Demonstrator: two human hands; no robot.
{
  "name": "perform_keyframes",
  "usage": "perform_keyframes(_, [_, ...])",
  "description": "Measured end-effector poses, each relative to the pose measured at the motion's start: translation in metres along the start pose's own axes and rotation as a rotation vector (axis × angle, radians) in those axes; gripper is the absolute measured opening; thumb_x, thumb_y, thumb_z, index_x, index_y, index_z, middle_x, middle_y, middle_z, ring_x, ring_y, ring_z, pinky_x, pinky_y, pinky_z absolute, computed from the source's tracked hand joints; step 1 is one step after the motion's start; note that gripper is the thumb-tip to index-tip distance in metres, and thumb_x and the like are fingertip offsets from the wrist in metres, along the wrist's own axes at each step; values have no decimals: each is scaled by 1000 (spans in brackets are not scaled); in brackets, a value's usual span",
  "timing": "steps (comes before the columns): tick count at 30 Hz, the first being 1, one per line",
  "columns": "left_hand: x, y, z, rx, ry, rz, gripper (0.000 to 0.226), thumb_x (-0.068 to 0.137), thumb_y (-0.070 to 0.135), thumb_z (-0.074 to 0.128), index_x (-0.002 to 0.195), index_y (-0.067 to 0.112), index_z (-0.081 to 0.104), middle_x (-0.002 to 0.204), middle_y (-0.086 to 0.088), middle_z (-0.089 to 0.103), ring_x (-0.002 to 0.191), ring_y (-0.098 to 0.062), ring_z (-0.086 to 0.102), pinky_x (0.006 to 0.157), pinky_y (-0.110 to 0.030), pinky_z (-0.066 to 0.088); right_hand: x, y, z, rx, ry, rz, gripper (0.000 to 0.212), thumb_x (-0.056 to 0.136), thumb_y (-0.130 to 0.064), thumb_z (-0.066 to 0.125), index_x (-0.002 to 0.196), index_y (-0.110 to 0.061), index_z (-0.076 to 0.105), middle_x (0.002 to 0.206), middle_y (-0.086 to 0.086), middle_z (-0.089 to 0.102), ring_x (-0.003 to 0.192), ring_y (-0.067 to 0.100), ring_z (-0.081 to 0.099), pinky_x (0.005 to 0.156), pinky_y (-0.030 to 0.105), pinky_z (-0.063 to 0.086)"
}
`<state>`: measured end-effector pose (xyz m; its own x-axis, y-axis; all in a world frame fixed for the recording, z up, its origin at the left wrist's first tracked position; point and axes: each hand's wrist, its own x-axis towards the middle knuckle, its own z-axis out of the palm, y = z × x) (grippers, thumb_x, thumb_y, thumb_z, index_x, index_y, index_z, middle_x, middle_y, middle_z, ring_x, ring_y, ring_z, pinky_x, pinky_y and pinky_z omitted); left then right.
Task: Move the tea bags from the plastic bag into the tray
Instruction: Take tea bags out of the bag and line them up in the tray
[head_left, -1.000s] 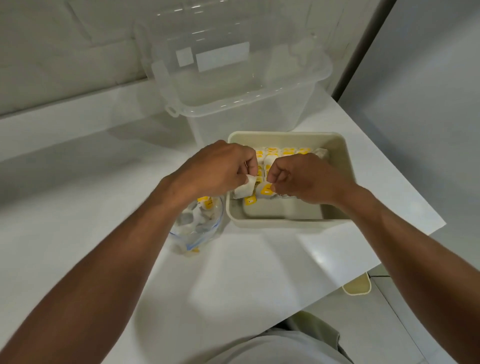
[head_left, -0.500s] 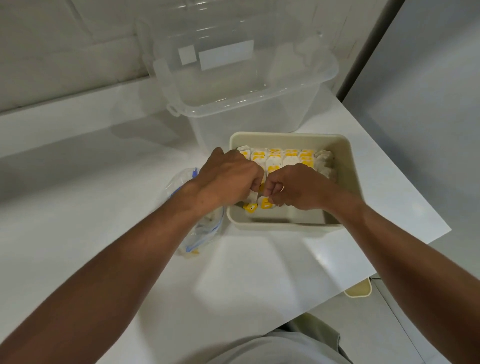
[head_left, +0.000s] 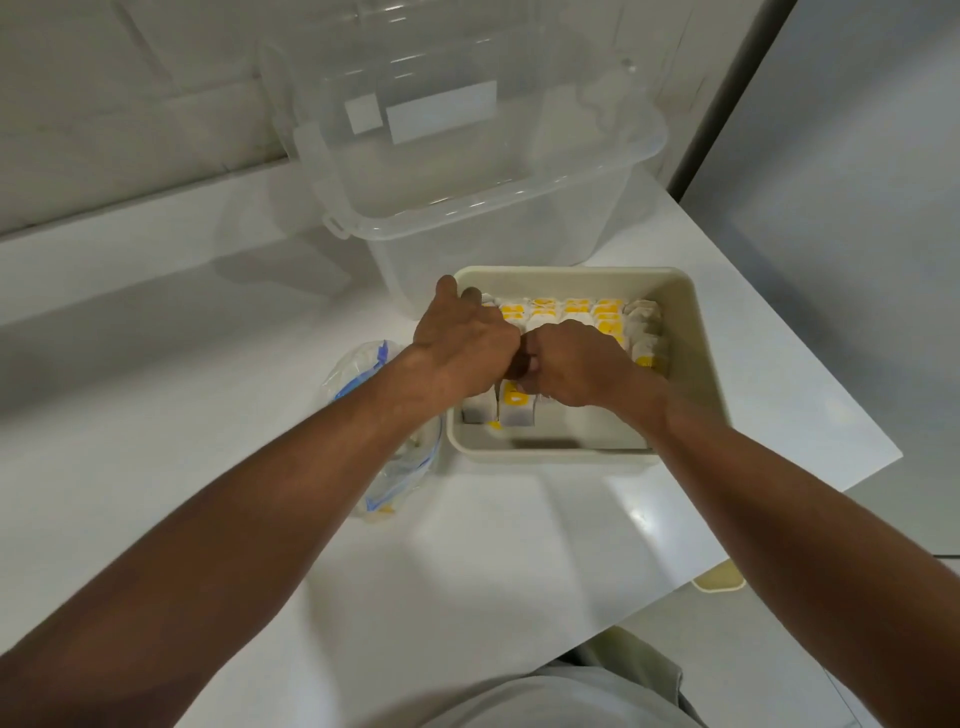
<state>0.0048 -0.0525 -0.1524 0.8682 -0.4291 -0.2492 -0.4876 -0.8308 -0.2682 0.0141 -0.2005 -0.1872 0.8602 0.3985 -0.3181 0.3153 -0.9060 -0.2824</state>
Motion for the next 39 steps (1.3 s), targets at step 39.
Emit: perform_keyframes(39, [8,8,9,168,-92,-71,59,69,68,74,115,31,64,107,5,62,116,-26,42,95,-43,30,-12,10,13,-171,105,-14,57,67,-71,71,98,-27,52,102,-6,54,98,19,54,66,31,36])
